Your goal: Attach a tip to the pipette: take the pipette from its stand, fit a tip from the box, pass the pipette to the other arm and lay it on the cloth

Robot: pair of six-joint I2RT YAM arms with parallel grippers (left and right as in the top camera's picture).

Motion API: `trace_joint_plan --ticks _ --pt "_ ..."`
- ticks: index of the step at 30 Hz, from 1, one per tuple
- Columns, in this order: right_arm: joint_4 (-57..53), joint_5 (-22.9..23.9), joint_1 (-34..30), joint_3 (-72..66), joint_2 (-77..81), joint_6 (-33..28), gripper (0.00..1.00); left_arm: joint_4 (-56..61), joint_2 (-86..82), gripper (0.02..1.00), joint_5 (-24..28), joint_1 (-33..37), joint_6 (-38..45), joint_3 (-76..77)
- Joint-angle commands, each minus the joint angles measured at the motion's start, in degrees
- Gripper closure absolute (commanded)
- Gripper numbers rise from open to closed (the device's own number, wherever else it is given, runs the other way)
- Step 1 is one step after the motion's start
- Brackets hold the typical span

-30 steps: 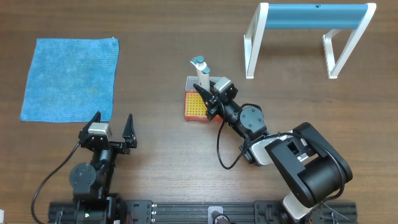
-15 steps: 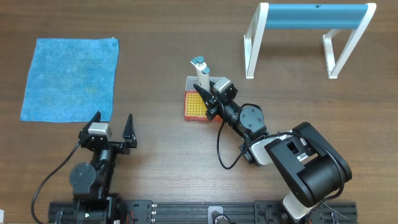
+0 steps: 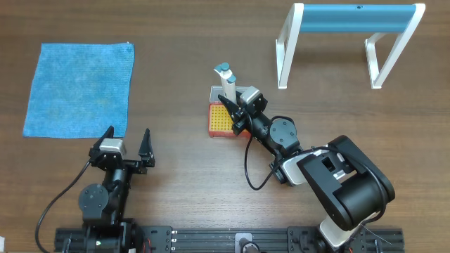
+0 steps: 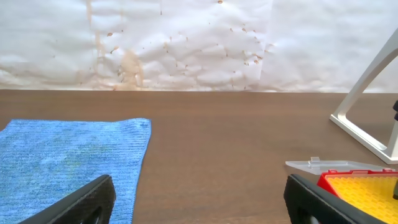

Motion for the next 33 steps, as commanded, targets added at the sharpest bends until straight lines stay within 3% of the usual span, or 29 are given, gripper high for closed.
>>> trace_joint_plan --ticks 1,33 --pt "0.5 -1.55 0.46 1.14 0.66 -0.2 0.925 -0.22 -0.31 0.139 0.59 -0.17 -0.74 -0.13" --pt "0.48 -2.49 0.15 -0.15 0.63 -0.22 0.925 -0.22 -0.31 0.137 0.59 -0.17 -0.74 -0.13"
